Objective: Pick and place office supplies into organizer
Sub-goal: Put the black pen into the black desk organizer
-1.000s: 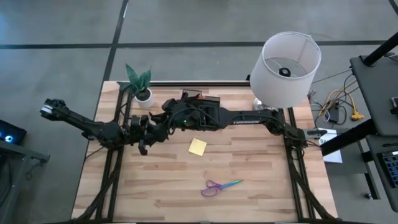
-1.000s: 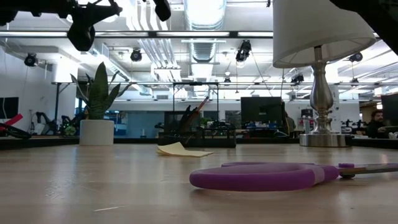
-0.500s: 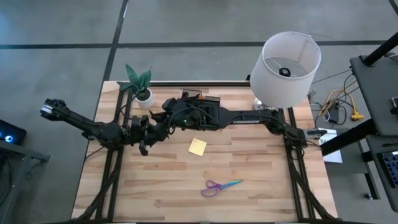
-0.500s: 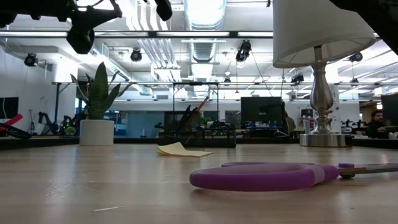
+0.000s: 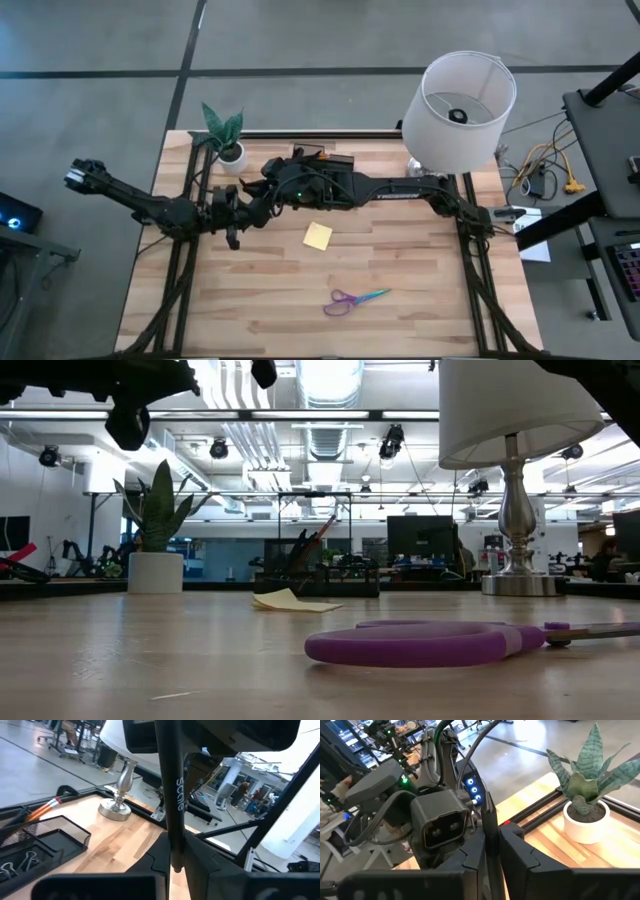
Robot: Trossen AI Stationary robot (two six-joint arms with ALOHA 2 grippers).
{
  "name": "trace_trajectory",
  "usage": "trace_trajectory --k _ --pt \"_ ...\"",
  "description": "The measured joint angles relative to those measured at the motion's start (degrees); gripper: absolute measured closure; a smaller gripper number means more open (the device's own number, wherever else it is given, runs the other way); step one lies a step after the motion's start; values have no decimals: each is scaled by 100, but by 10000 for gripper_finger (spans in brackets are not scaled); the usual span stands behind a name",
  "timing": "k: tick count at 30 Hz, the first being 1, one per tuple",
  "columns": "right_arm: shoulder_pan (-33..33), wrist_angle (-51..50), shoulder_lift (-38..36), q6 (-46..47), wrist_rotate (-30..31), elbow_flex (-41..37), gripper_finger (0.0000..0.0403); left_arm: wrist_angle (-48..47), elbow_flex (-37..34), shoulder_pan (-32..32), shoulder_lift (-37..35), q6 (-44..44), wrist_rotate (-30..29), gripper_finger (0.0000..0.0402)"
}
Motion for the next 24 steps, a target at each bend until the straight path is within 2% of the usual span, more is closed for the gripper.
trace_trajectory --k 9,12,16,21,24 --pt "-2 -23 0 9 -43 0 357 -49 0 0 -3 32 -105 384" --pt "6 -319 -83 28 -142 0 348 -92 0 0 -3 49 -129 389" --pt "37 -1580 -321 -29 277 -2 325 -9 2 0 -82 71 -199 389" --pt "7 -3341 -624 54 1349 -7 288 -186 9 0 -154 58 -295 389" --pt "48 -4300 -827 416 1781 -7 270 -147 11 23 -169 1 -307 389"
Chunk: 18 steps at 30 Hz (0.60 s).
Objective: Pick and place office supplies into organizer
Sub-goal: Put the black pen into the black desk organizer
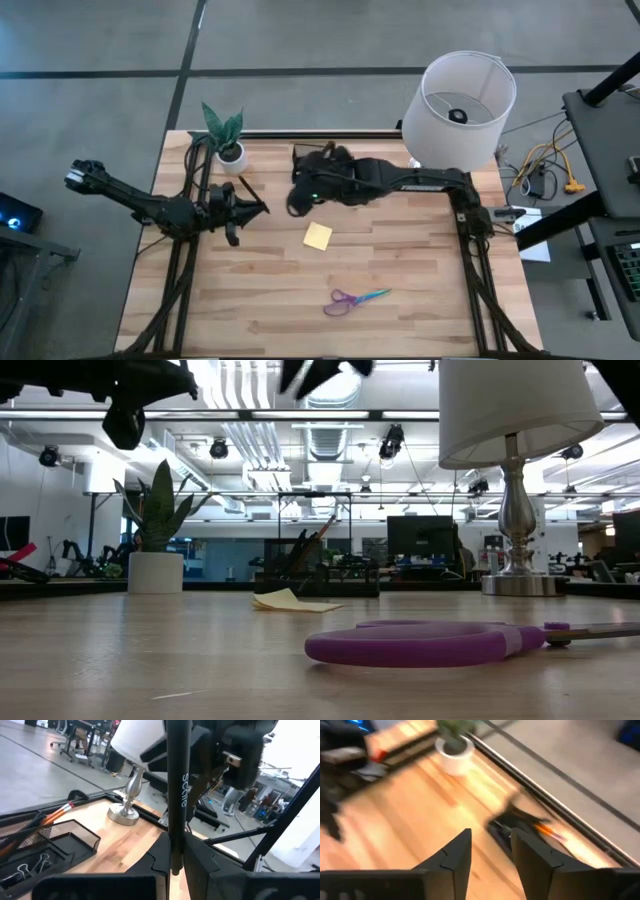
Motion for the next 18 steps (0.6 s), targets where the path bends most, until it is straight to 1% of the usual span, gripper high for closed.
trace_trajectory --k 2,5,9,11,14,16,18 --pt "29 -657 -116 374 289 0 261 104 7 75 1 -158 82 390" --pt "88 -1418 -227 1198 680 0 253 581 -13 302 11 -647 317 390" --pt "182 -2201 -380 2450 800 -2 251 1063 -28 795 91 -1524 763 390" --pt "214 -2319 -403 2896 808 -2 250 1172 -28 1074 150 -2216 1103 390" --pt "281 -2247 -403 2939 782 -17 251 1157 -28 1394 324 -3562 1628 390" --pt "334 -2255 -384 2954 738 -16 253 1169 -28 1453 451 -4106 1918 390" --pt "375 -2262 -379 2929 612 -15 257 1307 -28 1453 565 -4383 2194 390"
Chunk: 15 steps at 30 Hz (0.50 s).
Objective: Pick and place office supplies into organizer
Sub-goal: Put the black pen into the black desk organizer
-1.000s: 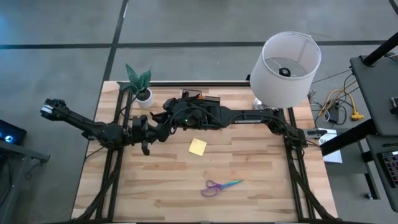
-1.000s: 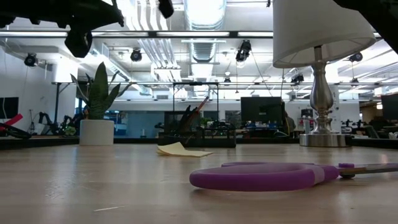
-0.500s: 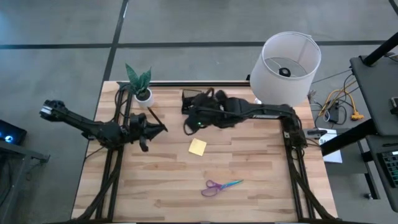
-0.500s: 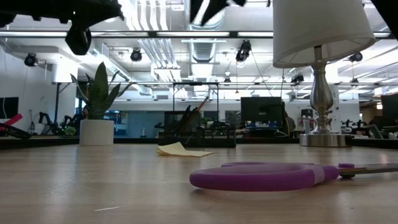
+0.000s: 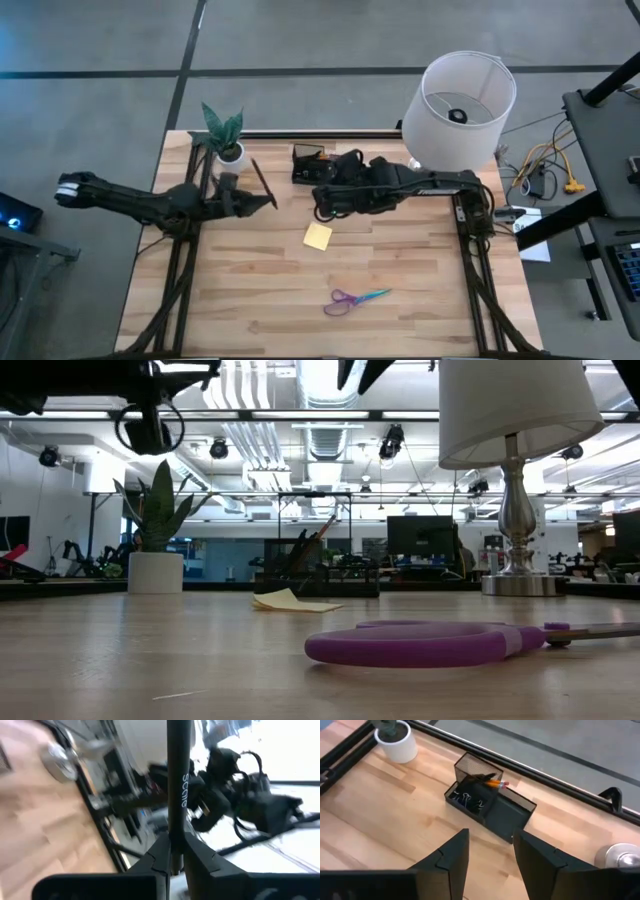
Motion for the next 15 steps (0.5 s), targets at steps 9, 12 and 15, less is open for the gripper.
trace_trajectory --k 9,12,15 --pt "131 43 9 -33 -33 -9 270 444 7 -15 352 -37 673 390" --pt "125 151 9 -36 -29 -9 271 514 7 -15 355 -114 747 390" --pt "129 306 9 -29 -31 -11 268 580 7 -15 366 -197 998 390"
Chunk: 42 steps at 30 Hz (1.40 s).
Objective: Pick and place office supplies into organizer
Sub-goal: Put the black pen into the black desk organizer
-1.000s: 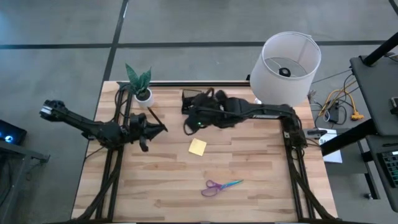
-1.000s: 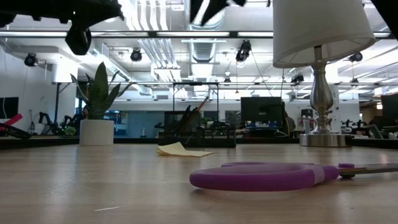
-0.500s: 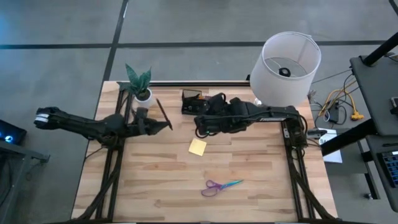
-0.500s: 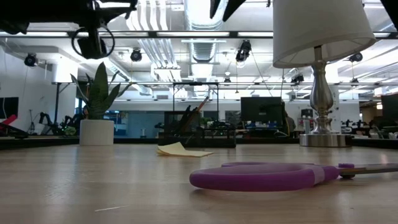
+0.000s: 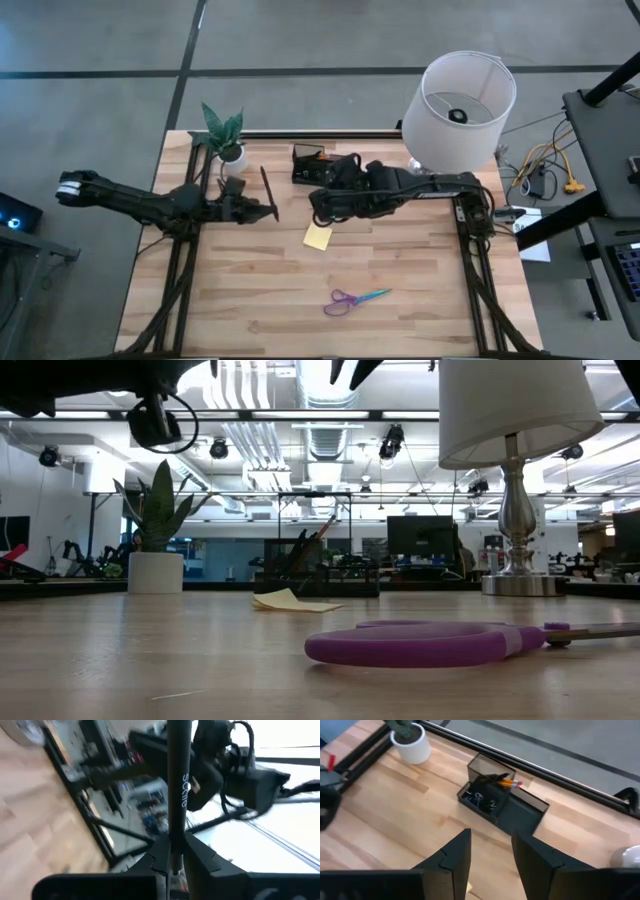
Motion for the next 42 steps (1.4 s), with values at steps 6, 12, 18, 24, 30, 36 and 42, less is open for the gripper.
trace_trajectory --k 6,12,18,24,30,36,42 --pt "-4 470 2 -9 1 0 269 324 -2 -16 88 -283 783 390" --pt "-4 1058 2 -8 2 0 275 829 11 -28 44 -393 1033 390" --pt "-4 1586 4 -342 14 0 273 818 4 -83 4 -860 1219 390" --pt "-4 1838 3 -1361 26 0 268 810 -3 -74 164 -1231 1387 390" --pt "-4 1882 4 -1534 26 0 276 826 -3 -49 398 -1386 1572 390" --pt "-4 1967 4 -1549 26 0 280 799 -4 24 588 -1494 1616 390" --pt "-4 1965 4 -1558 27 0 275 869 -4 259 836 -1864 1951 389"
